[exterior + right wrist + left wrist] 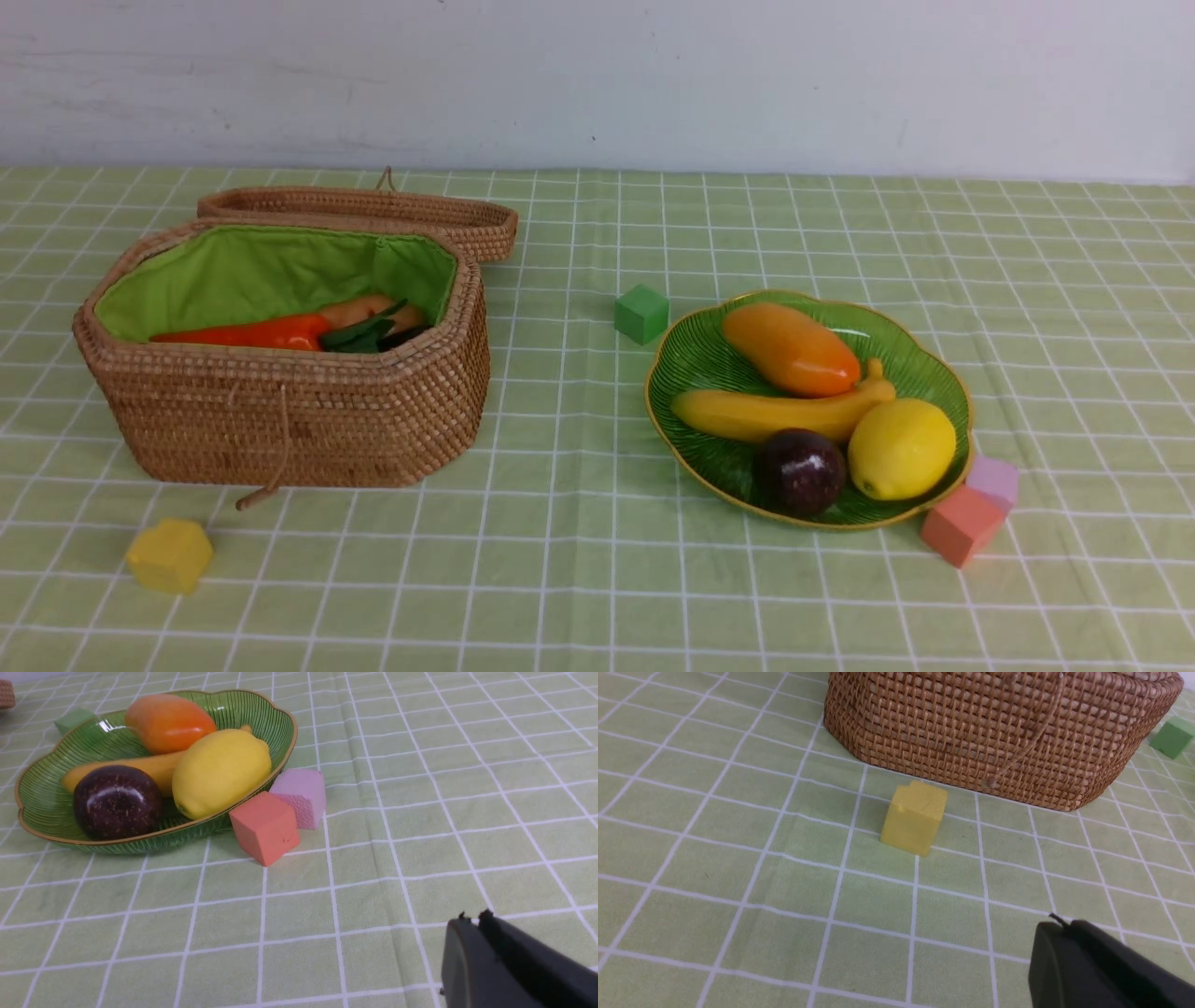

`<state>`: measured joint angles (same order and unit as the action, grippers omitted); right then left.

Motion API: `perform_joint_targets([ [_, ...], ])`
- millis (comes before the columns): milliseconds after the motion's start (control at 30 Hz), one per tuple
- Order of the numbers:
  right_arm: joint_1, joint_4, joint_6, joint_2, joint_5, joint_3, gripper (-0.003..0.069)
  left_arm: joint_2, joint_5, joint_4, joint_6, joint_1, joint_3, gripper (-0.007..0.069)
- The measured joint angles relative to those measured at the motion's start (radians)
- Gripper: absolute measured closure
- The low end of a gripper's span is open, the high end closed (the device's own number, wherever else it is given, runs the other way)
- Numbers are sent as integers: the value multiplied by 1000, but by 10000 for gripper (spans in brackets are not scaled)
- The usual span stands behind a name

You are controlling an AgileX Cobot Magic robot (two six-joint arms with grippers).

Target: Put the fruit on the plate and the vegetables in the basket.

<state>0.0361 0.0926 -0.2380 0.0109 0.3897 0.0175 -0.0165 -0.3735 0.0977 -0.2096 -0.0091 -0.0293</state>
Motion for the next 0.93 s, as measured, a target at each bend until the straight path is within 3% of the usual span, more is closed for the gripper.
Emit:
perform_joint_targets([
  [933, 0, 0, 0, 0, 0, 0, 597, 0, 0, 0, 0, 0, 0, 620],
])
